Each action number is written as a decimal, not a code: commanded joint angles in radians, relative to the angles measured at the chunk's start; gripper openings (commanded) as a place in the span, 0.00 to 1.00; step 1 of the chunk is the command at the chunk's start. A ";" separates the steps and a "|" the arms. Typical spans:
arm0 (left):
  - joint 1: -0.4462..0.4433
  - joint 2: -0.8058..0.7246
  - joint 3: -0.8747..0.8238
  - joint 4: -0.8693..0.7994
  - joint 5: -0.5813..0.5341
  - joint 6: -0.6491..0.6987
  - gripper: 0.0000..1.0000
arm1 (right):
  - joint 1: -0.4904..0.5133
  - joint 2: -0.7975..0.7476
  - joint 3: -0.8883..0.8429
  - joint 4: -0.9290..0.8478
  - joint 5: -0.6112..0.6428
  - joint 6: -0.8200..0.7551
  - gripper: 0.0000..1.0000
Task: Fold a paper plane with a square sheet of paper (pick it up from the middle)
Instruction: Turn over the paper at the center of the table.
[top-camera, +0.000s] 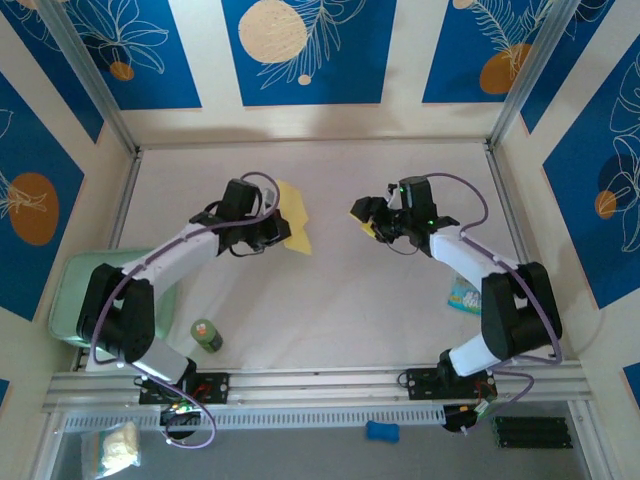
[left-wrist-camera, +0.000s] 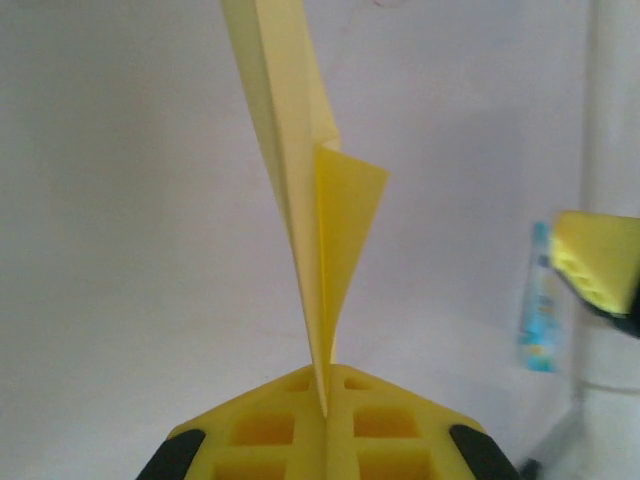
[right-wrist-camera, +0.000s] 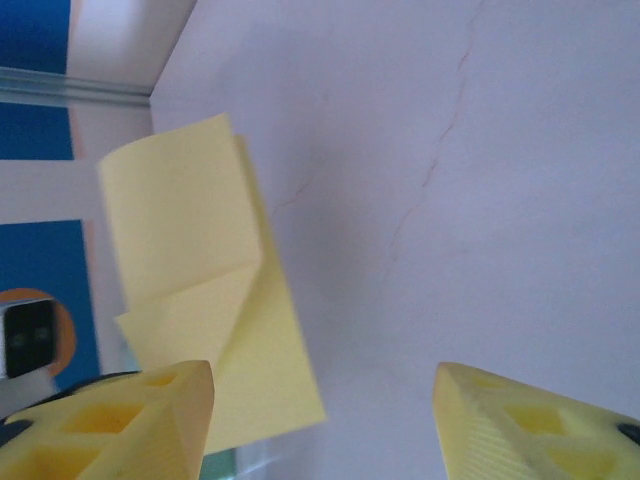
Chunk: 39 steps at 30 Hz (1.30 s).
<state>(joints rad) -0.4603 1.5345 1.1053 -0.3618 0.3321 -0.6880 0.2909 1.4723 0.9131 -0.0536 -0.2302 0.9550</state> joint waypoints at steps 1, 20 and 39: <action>-0.049 -0.003 0.124 -0.392 -0.334 0.266 0.01 | -0.007 -0.043 0.014 -0.160 0.154 -0.102 0.62; -0.307 0.431 0.519 -0.640 -0.838 0.267 0.03 | -0.059 -0.124 -0.040 -0.227 0.254 -0.080 0.65; -0.268 0.348 0.427 -0.243 -0.187 0.118 0.57 | -0.088 -0.200 -0.016 -0.351 0.281 -0.142 0.61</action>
<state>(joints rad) -0.7715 1.9766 1.5631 -0.6827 0.0151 -0.5396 0.1822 1.2800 0.8509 -0.3397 0.0299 0.8608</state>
